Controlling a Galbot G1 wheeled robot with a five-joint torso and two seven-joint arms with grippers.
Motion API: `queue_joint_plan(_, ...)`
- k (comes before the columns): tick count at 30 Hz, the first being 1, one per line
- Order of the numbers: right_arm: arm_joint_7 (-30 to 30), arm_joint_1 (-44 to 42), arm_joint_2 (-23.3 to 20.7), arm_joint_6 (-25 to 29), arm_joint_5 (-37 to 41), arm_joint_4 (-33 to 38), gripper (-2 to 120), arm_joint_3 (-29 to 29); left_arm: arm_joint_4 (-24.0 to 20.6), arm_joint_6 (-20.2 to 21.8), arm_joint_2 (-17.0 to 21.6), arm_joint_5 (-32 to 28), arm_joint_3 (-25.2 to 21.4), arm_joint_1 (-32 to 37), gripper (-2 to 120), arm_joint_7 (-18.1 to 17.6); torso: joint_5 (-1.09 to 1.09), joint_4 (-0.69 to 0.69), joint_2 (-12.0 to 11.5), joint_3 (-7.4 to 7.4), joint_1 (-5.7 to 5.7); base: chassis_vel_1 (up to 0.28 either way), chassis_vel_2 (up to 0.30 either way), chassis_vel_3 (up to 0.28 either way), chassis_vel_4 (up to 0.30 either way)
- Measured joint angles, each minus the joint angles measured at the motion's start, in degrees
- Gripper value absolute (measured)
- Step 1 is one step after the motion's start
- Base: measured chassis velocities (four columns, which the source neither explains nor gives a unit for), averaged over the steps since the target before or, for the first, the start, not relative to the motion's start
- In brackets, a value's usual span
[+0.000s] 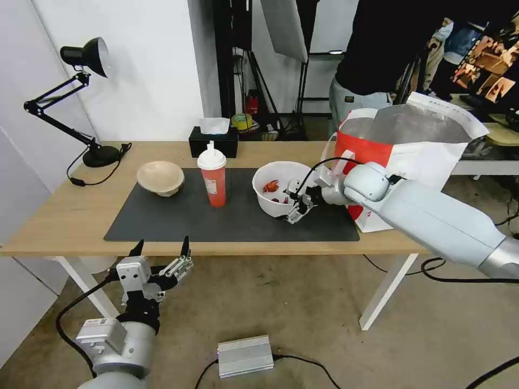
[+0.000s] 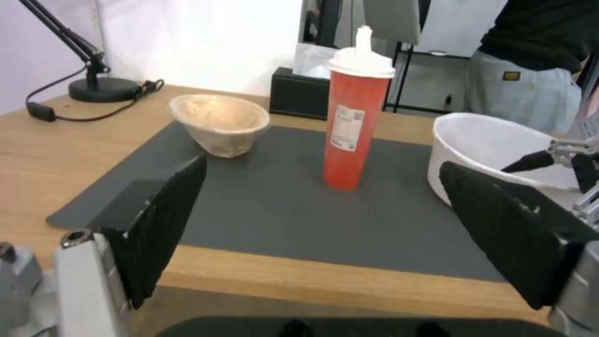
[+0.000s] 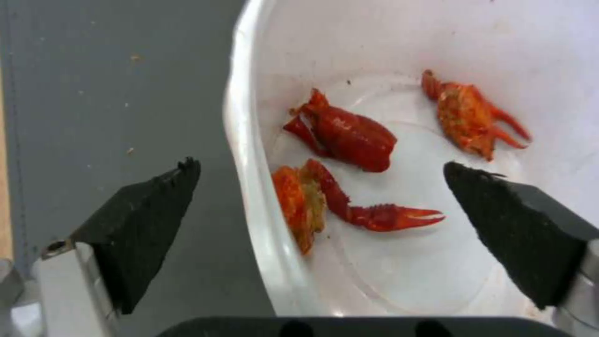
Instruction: Pick up the trash from the table and place it into the takeout bag.
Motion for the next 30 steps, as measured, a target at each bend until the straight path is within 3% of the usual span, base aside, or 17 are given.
queue_joint_plan(2,0.0,0.0,0.1,0.0,-0.2,-0.3,95,0.0,0.0,0.0,0.0,0.0,0.0,0.0,100,-0.1,0.00,0.00,0.0,0.00,0.00,0.000,0.000,0.000,0.000)
queue_joint_plan(15,0.6,0.3,1.0,0.2,0.7,-2.0,43,-0.1,0.0,-1.0,0.0,0.3,0.1,0.0,100,-0.3,0.00,0.00,0.0,0.01,0.01,0.000,0.000,0.000,0.000)
queue_joint_plan(17,0.7,0.4,1.0,0.2,1.0,-2.0,42,-0.2,0.0,-1.0,0.0,0.3,0.1,0.0,100,-0.3,0.00,0.00,0.0,0.01,0.01,0.000,0.000,0.000,0.000)
queue_joint_plan(25,1.6,0.5,0.9,0.9,1.8,-1.9,8,-0.3,0.0,-1.2,-0.2,0.8,0.5,0.2,100,-0.3,0.00,0.00,0.0,0.02,0.01,0.000,0.000,0.000,0.000)
queue_joint_plan(30,1.9,0.5,0.9,1.2,1.9,-2.0,0,-0.3,0.0,-1.3,-0.2,1.0,0.6,0.3,100,-0.3,0.00,0.00,0.0,0.02,0.01,0.000,0.000,0.000,0.000)
